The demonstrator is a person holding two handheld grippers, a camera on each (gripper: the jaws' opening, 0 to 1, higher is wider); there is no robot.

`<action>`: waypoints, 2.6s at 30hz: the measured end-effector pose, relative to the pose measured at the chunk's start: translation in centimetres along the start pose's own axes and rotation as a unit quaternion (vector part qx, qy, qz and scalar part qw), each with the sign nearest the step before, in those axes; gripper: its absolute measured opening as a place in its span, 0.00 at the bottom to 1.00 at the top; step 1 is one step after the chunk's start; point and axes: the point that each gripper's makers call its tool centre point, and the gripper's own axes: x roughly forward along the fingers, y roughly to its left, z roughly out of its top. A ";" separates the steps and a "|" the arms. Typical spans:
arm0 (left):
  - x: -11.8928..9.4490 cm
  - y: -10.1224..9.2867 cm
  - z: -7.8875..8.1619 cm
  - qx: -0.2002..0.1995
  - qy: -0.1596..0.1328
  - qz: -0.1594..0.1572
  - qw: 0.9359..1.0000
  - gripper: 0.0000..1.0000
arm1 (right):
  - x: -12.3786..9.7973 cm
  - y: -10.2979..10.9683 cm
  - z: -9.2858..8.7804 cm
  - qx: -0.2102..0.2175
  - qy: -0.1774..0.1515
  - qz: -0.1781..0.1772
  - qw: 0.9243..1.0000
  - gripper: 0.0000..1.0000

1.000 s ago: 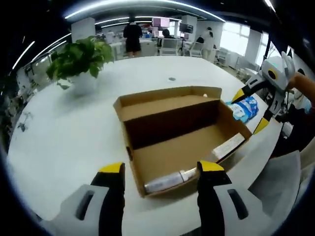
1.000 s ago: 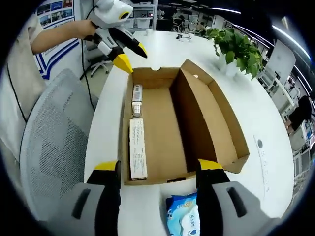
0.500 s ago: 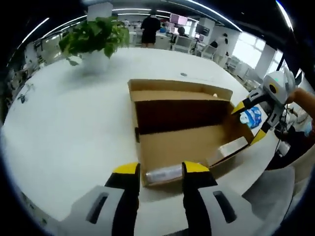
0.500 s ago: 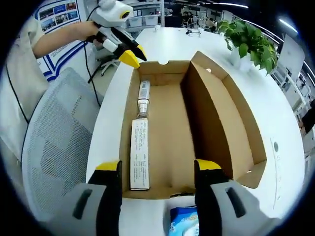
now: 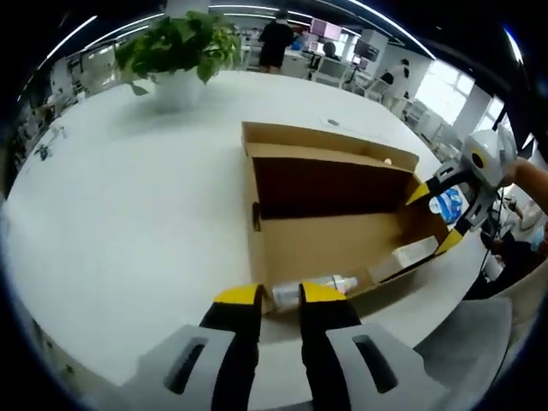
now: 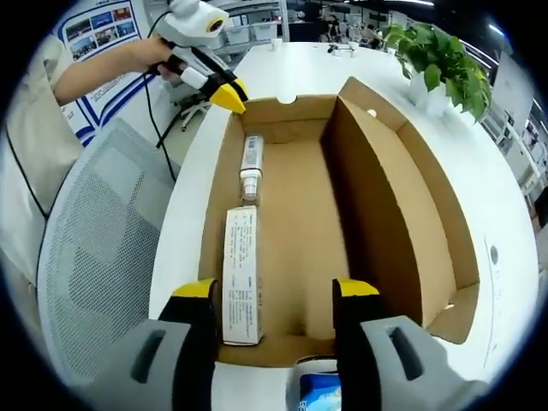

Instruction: Operate the shoe box by opening the lid, removing the specified soft item, and placing it in the target area until the item is outside and the box remains undamaged.

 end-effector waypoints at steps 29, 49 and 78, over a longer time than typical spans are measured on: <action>0.3 0.6 -0.3 -0.010 0.011 0.009 1.000 0.08 | 0.6 2.1 0.1 0.047 -0.003 0.065 0.997 0.12; 0.3 0.6 -0.4 -0.010 0.012 0.008 1.000 0.08 | 0.1 0.8 -0.3 0.060 -0.001 0.029 0.998 0.13; 0.3 0.6 -0.4 -0.007 0.014 0.008 1.000 0.07 | 1.8 1.6 0.1 0.035 0.013 0.035 0.999 0.25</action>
